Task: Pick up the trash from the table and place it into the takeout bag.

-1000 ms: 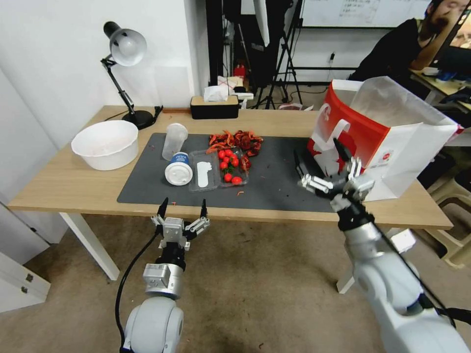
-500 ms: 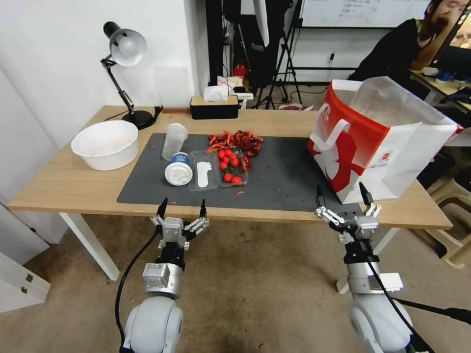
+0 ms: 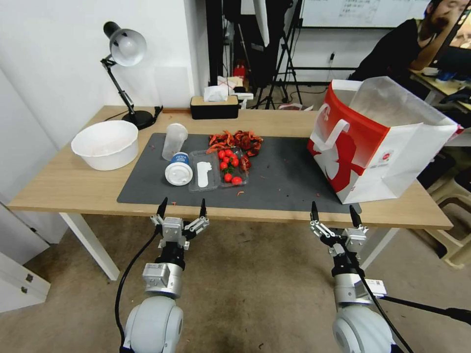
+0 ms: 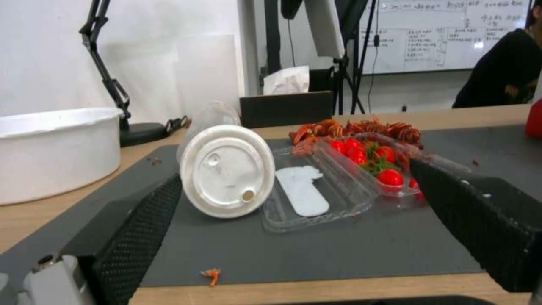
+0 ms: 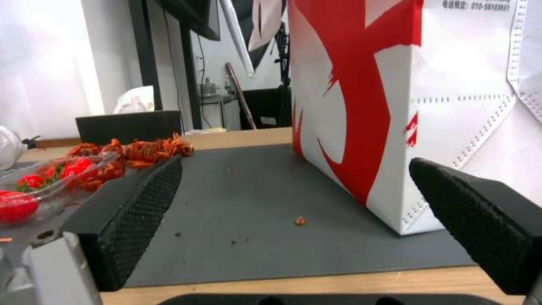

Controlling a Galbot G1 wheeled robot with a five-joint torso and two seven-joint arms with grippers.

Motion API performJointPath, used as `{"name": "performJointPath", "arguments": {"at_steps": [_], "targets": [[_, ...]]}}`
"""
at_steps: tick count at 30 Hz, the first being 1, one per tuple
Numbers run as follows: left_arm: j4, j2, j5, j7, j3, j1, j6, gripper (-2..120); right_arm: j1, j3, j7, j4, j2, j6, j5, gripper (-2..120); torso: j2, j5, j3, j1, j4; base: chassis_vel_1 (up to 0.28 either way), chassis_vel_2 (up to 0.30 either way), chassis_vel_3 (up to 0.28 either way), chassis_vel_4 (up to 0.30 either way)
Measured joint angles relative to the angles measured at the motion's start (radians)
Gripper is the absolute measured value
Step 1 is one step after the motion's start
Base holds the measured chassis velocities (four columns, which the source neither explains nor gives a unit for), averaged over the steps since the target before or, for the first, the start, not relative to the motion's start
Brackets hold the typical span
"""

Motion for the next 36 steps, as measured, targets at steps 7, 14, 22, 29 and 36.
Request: {"name": "performJointPath", "arguments": {"at_steps": [7,14,22,29,36], "targets": [[0.023,0.009,-0.017,0.005,0.000,-0.058,0.000,100,-0.002,0.004,-0.002,0.012,0.000,-0.004,-0.006,100,0.000,0.0001,0.000,0.000,-0.0001,0.000,0.000,0.000,0.000],[0.061,0.064,-0.092,0.012,-0.010,-0.158,0.087,100,0.008,-0.008,-0.005,0.024,0.004,-0.021,-0.019,100,0.000,0.0000,0.000,0.000,0.0000,0.000,0.000,0.000,0.000],[0.142,0.117,-0.124,0.016,-0.020,-0.261,0.129,100,0.015,-0.012,-0.007,0.030,0.014,-0.031,-0.032,100,0.000,-0.0001,0.000,0.000,0.0000,0.000,0.000,0.000,0.000],[0.150,0.120,-0.127,0.017,-0.020,-0.270,0.132,100,0.015,-0.012,-0.007,0.030,0.015,-0.031,-0.032,100,0.000,-0.0001,0.000,0.000,0.0000,0.000,0.000,0.000,0.000],[0.185,0.132,-0.136,0.017,-0.019,-0.309,0.141,100,0.016,-0.013,-0.008,0.031,0.019,-0.034,-0.036,100,0.000,-0.0001,0.000,0.000,0.0000,0.000,0.000,0.000,0.000]]}}
